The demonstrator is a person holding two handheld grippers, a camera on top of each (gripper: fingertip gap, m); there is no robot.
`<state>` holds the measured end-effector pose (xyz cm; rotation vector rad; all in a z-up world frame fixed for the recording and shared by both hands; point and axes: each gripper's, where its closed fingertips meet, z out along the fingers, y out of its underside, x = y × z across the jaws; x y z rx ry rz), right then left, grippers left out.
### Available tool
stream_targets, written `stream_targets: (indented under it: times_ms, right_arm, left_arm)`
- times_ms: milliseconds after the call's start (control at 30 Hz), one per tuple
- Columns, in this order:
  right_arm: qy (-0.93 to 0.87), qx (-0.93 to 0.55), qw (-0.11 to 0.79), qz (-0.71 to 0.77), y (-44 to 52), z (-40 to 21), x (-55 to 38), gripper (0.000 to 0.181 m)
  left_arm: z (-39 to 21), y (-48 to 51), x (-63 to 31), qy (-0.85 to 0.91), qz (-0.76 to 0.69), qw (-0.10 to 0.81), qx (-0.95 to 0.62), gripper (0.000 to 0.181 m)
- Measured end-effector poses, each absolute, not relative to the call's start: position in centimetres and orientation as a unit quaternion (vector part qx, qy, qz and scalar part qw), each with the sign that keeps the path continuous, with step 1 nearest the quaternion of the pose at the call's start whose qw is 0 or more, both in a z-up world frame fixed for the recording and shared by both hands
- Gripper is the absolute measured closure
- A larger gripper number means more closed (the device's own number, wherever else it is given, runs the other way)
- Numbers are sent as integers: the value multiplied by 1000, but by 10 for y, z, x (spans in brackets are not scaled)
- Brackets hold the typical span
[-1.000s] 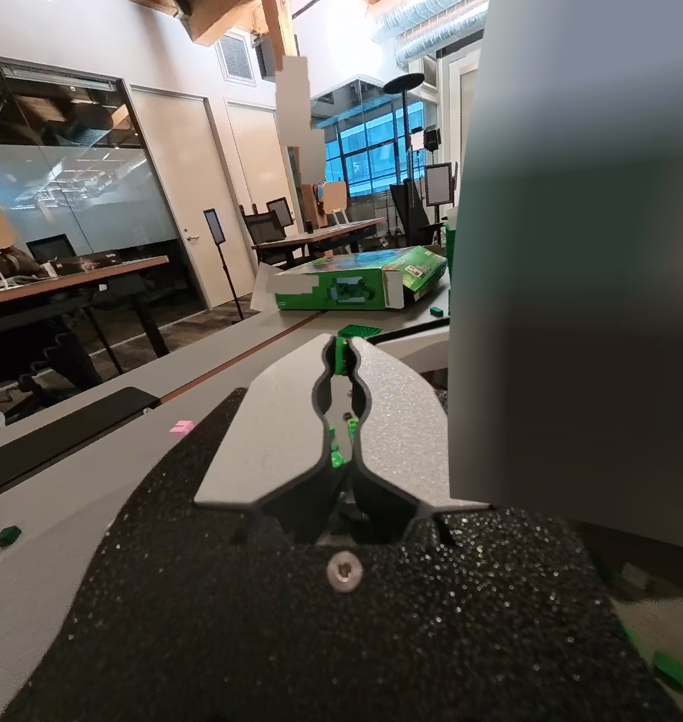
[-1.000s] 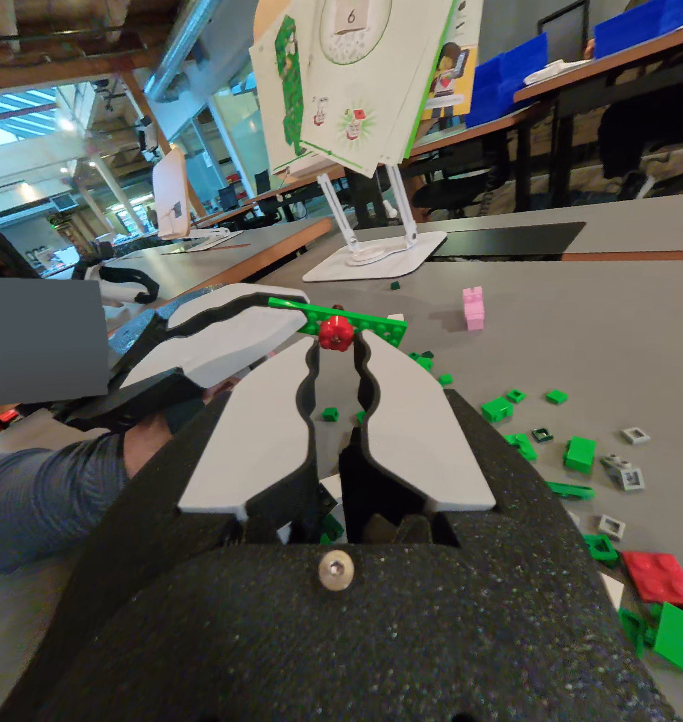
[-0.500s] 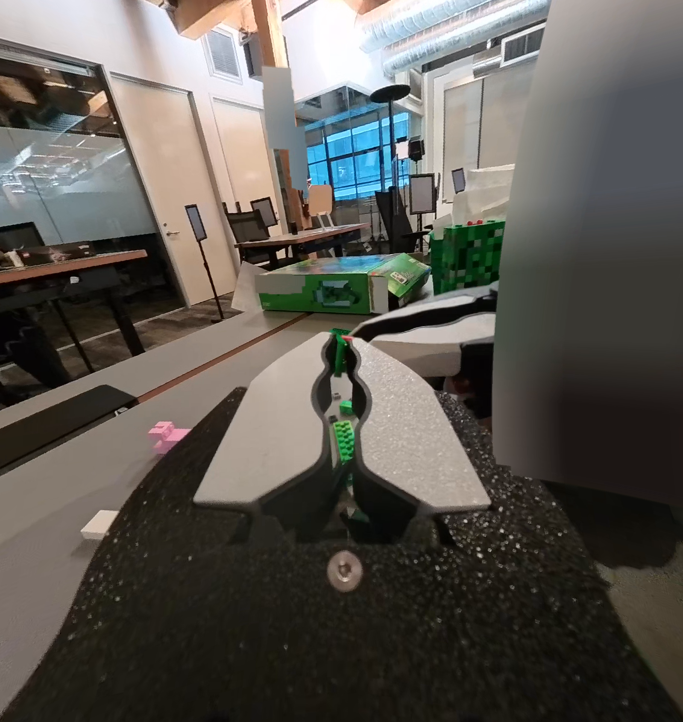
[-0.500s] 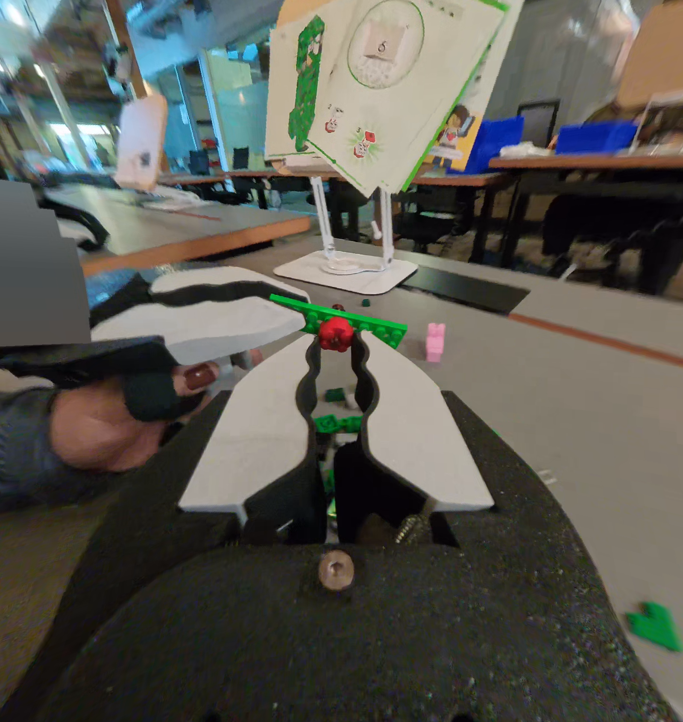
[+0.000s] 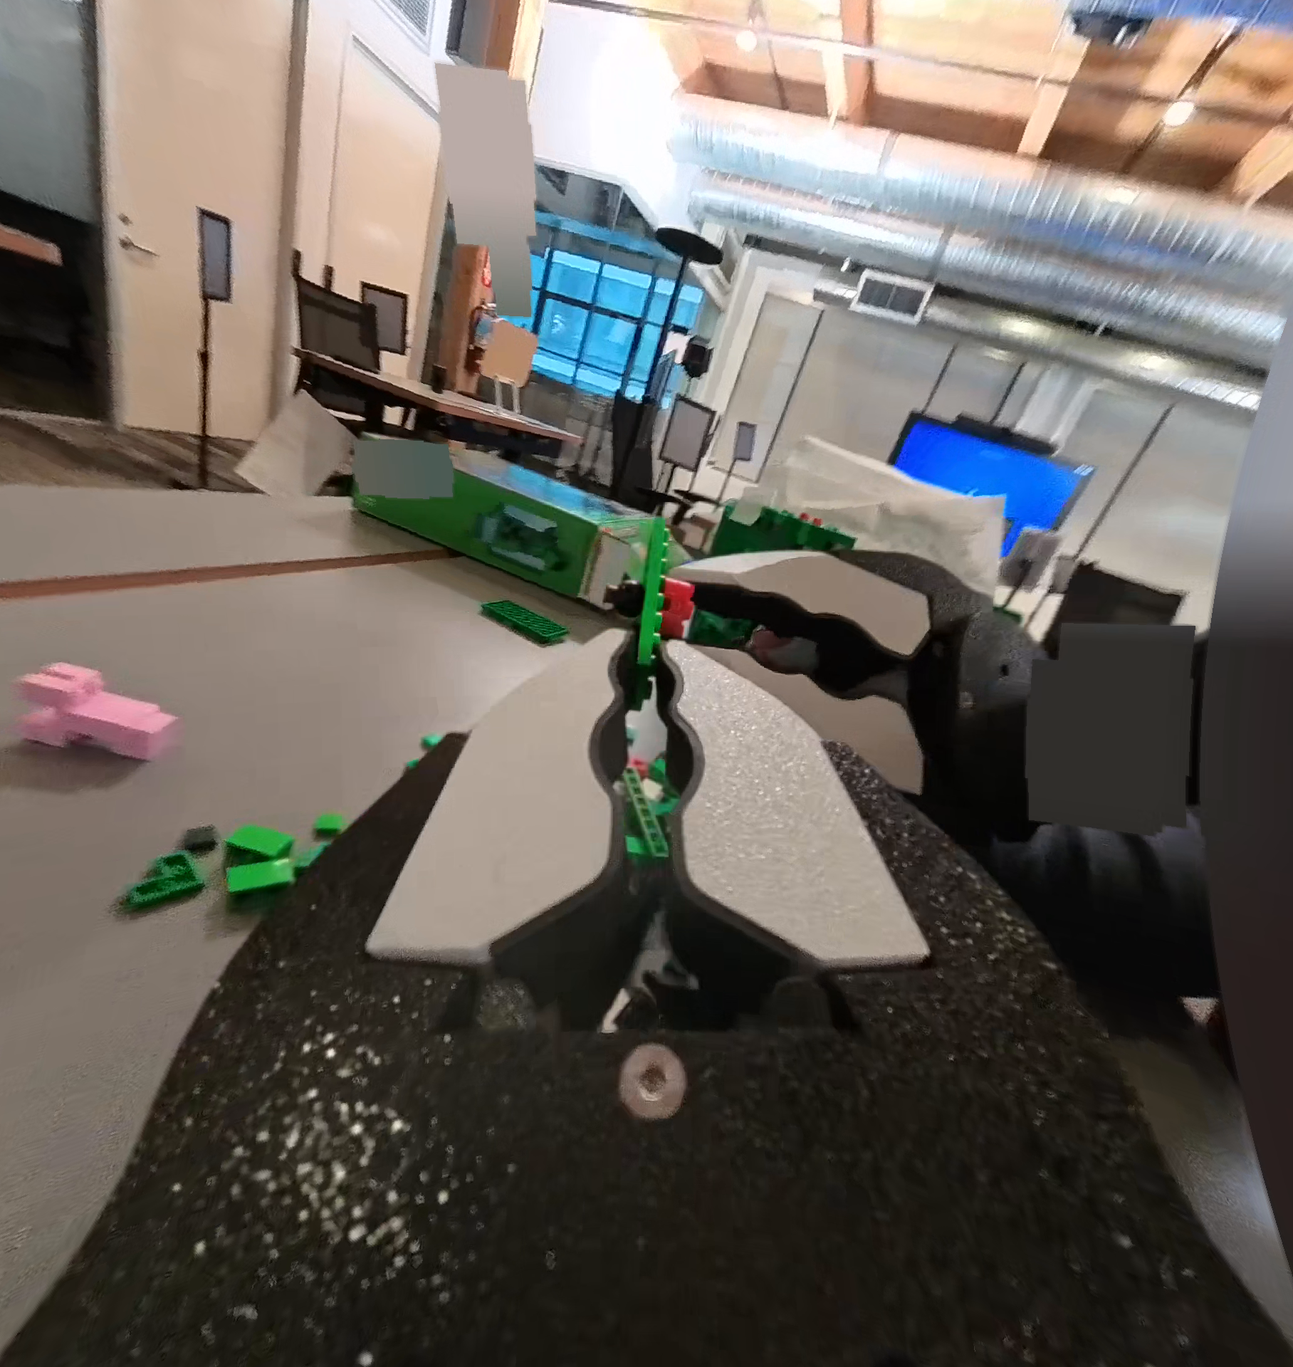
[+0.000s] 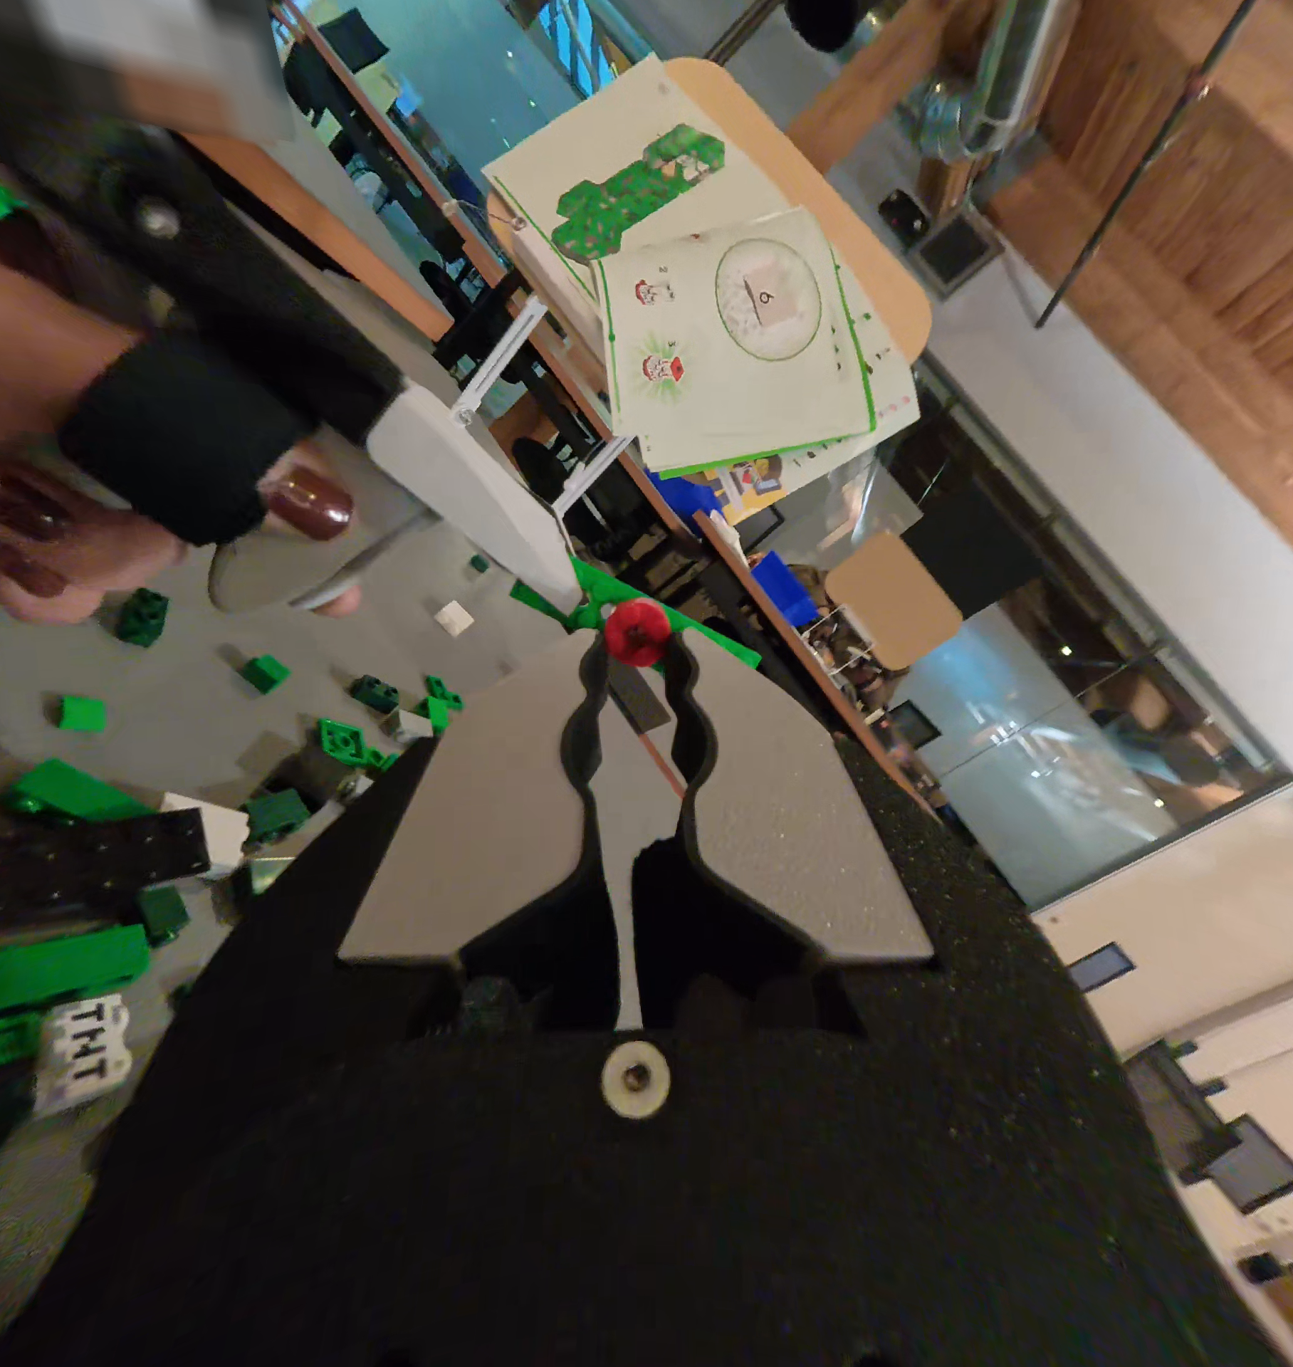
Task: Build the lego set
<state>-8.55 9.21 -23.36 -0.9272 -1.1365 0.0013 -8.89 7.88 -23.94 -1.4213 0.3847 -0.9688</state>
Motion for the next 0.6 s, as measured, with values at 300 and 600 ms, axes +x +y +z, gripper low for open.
stream_targets:
  times_ms: [300, 600]
  right_arm:
    - [-548, -355, 756, -57, 85, -229, -84, 167]
    - [-527, -416, 741, -2, 95, -228, -75, 181]
  left_arm:
    - [-236, 75, -86, 131, -525, 595, -594, 178]
    - [-236, 93, -120, 72, -510, 611, -602, 178]
